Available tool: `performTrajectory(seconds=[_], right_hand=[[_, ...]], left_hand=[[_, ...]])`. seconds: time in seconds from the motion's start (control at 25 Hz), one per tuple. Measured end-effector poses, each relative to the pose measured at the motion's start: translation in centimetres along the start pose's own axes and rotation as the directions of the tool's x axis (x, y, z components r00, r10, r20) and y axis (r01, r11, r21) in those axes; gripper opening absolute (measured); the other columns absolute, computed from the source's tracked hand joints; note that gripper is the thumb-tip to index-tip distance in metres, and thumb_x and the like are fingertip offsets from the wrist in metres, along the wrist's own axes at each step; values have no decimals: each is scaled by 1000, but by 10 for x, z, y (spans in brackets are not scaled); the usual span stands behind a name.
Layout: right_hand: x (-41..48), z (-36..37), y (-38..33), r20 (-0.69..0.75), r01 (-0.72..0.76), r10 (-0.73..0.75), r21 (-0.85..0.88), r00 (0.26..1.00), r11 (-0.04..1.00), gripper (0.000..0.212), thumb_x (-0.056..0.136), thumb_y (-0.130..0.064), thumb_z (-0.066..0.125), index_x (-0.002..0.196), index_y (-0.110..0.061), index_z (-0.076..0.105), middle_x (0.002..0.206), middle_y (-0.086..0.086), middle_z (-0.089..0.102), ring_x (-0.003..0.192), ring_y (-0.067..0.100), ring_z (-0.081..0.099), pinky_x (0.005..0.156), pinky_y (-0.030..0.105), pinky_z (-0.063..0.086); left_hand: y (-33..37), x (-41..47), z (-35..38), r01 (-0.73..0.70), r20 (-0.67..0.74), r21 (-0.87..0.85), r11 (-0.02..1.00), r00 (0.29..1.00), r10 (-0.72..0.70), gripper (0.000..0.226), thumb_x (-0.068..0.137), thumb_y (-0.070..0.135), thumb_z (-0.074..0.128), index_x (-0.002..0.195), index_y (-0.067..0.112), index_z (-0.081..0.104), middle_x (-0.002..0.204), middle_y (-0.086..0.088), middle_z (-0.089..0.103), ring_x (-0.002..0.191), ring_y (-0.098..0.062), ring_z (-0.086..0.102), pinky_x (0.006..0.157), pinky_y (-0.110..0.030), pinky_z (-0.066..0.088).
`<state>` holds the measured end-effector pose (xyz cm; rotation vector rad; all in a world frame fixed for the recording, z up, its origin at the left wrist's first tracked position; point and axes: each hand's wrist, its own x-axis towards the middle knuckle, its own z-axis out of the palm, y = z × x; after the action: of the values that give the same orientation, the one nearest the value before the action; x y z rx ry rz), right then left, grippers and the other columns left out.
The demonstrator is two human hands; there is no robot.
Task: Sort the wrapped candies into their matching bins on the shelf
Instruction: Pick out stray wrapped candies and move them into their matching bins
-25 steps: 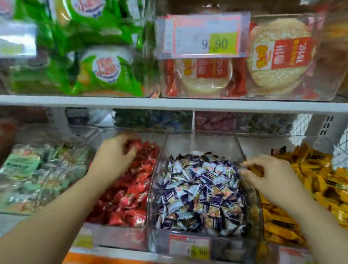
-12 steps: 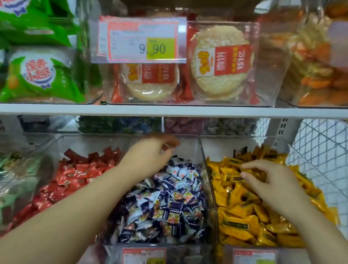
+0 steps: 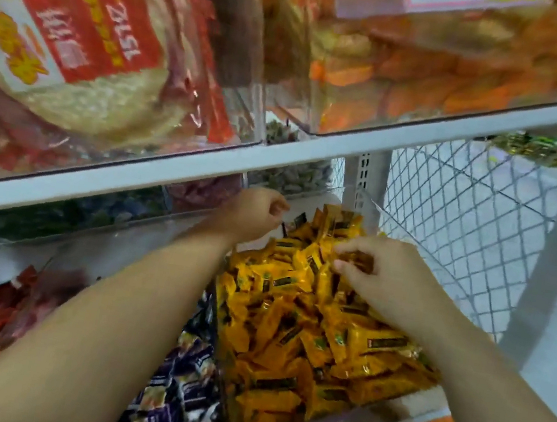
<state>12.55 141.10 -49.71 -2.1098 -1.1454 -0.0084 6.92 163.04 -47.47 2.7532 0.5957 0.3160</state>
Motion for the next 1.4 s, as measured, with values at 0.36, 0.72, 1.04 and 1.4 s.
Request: performTrajectory(seconds=[0.36, 0.72, 1.04, 1.4], right_hand=[[5, 2, -1, 50, 8, -6, -47, 999, 999, 22, 87, -36, 61, 108, -33, 66, 108, -13, 66, 96, 7, 59, 86, 26, 46], [5, 10, -25, -21, 56, -55, 55, 998, 997, 19, 88, -26, 60, 105, -27, 68, 104, -13, 65, 98, 4, 57, 84, 21, 43], [2, 19, -47, -24, 124, -122, 79, 992, 989, 19, 89, -23, 60, 105, -25, 69, 97, -18, 62, 94, -1, 56, 75, 4, 35], [54, 33, -58, 433, 292, -181, -205, 883, 934, 38, 93, -27, 53, 130, -18, 52, 133, 1, 55, 120, 15, 50, 95, 19, 34]], left_hand=[[-2, 23, 17, -11, 67, 133, 991, 998, 2, 29, 84, 17, 68, 112, 10, 63, 102, -9, 68, 89, -19, 64, 74, -25, 48], [-25, -81, -36, 73, -330, -252, 965, 931, -157, 14, 86, 21, 66, 99, 22, 60, 89, 10, 64, 83, -3, 62, 81, -26, 48], [-64, -154, -48, 225, -266, -131, 965, 930, -253, 26, 87, 23, 62, 113, 24, 62, 115, 6, 63, 101, -8, 59, 87, -20, 42], [-44, -116, -17, 85, -32, -350, 933, 994, -103, 22, 90, 32, 58, 108, 43, 56, 115, 21, 46, 113, 0, 45, 99, -22, 39]])
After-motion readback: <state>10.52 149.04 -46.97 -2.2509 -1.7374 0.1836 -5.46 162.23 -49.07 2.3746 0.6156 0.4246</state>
